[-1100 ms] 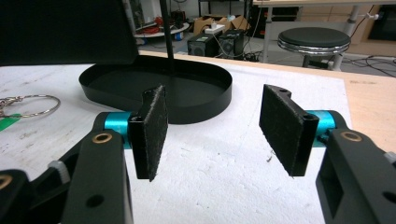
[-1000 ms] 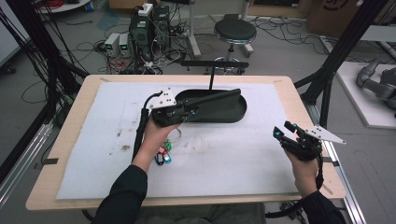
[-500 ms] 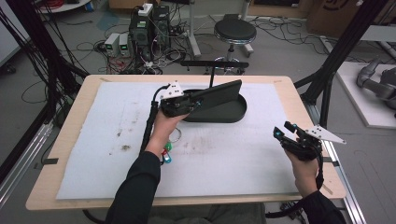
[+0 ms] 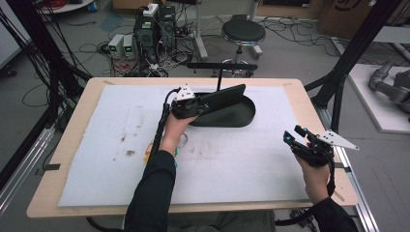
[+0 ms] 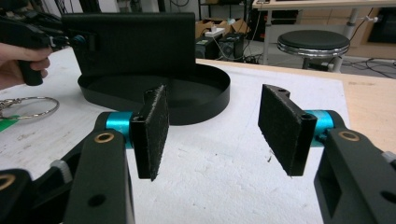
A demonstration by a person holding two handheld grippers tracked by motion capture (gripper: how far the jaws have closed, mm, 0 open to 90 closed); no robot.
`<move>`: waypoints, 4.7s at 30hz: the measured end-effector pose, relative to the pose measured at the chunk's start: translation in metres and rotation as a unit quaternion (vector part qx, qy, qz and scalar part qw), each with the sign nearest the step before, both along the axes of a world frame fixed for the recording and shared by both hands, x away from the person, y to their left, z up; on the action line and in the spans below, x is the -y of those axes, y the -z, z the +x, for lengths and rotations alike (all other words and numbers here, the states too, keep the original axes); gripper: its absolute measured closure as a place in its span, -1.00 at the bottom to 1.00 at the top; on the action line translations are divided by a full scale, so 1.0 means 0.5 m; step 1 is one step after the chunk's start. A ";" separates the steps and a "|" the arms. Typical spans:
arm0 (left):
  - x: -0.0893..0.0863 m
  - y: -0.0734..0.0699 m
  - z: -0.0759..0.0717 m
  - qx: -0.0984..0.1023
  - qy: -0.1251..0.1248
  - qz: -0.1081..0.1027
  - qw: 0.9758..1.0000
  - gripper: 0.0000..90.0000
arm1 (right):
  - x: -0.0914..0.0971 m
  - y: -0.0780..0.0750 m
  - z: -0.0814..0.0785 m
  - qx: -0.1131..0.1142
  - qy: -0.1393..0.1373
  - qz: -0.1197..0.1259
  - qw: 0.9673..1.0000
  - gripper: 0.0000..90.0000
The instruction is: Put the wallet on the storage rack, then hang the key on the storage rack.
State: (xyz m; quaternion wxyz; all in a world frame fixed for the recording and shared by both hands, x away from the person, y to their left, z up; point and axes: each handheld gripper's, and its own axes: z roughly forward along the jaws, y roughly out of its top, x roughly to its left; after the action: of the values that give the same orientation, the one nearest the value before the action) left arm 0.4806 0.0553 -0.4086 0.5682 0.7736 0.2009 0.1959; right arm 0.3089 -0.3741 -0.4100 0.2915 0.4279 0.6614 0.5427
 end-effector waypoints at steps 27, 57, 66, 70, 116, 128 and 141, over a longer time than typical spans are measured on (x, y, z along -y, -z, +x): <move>-0.009 0.043 0.027 -0.018 -0.024 0.043 0.999 0.59 | -0.002 0.001 0.002 0.005 -0.002 -0.007 1.000 -0.01; -0.021 -0.008 -0.009 -0.018 -0.060 0.058 0.996 -0.48 | -0.002 0.004 0.005 -0.001 0.000 -0.014 1.000 -0.03; -0.042 -0.051 -0.081 0.002 -0.041 0.075 0.996 -0.45 | 0.002 0.005 0.007 -0.003 0.004 -0.015 1.000 -0.04; -0.073 -0.063 -0.124 0.002 -0.045 0.057 0.997 -0.45 | 0.004 0.007 0.011 -0.006 0.005 -0.015 1.000 -0.05; -0.264 0.025 -0.252 -0.087 -0.160 -0.026 0.983 -0.45 | 0.000 0.020 0.008 -0.023 0.016 -0.051 0.998 -0.08; -0.236 0.035 -0.210 -0.124 -0.176 0.009 0.976 -0.35 | 0.002 0.022 0.006 -0.024 0.010 -0.055 0.998 -0.08; -0.195 0.053 -0.147 -0.160 -0.180 0.088 0.967 0.32 | 0.001 0.023 0.007 -0.026 0.006 -0.057 0.998 -0.08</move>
State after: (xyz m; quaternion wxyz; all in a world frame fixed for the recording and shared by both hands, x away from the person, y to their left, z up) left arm 0.4069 0.1526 -0.4353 0.4136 0.7930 0.4070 0.1857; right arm 0.3125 -0.3746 -0.4216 0.3014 0.4291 0.6956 0.4911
